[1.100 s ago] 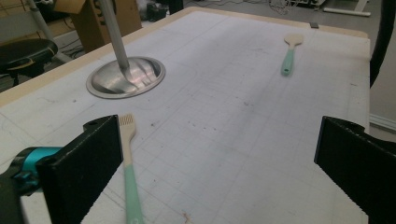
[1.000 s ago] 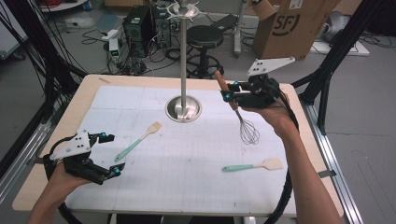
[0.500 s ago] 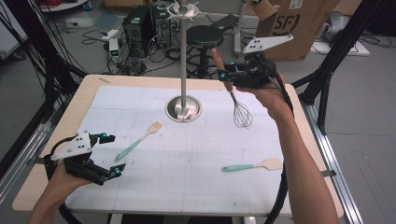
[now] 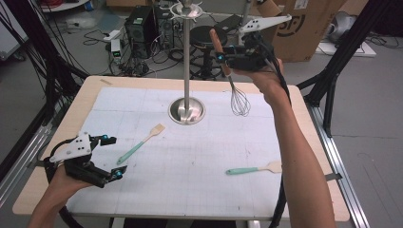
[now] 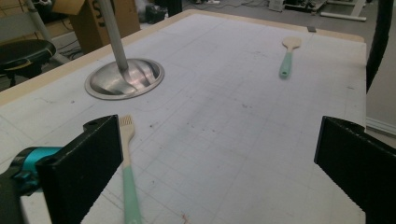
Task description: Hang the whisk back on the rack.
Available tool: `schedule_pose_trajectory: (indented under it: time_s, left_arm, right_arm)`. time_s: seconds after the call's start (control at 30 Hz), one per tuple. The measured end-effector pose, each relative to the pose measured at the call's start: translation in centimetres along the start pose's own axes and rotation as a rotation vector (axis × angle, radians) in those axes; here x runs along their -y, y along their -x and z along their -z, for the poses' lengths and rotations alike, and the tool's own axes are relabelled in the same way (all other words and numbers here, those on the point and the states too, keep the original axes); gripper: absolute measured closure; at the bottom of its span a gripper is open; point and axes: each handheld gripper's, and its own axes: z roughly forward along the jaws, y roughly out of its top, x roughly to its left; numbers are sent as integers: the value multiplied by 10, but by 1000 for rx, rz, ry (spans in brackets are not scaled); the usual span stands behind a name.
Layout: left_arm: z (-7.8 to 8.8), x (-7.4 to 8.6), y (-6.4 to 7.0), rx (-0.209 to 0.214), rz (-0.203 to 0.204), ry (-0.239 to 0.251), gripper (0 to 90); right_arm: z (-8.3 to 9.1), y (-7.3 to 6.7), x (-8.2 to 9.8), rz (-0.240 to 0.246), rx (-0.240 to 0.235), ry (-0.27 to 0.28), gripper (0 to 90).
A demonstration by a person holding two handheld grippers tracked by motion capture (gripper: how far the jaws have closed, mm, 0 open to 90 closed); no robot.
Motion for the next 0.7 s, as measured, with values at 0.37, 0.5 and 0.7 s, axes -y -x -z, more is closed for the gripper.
schedule_pose_trajectory:
  time_s: [0.37,0.5,0.7]
  left_arm:
    - [1,0,-1,3,3,7,17]
    - [2,1,-2,0,7,10,17]
    - [2,1,-3,-1,7,11,17]
  right_arm:
    - [-15,4,-19,-5,28,16,685]
    - [-19,5,-23,-6,28,18,685]
    - [-27,4,-27,5,26,20,685]
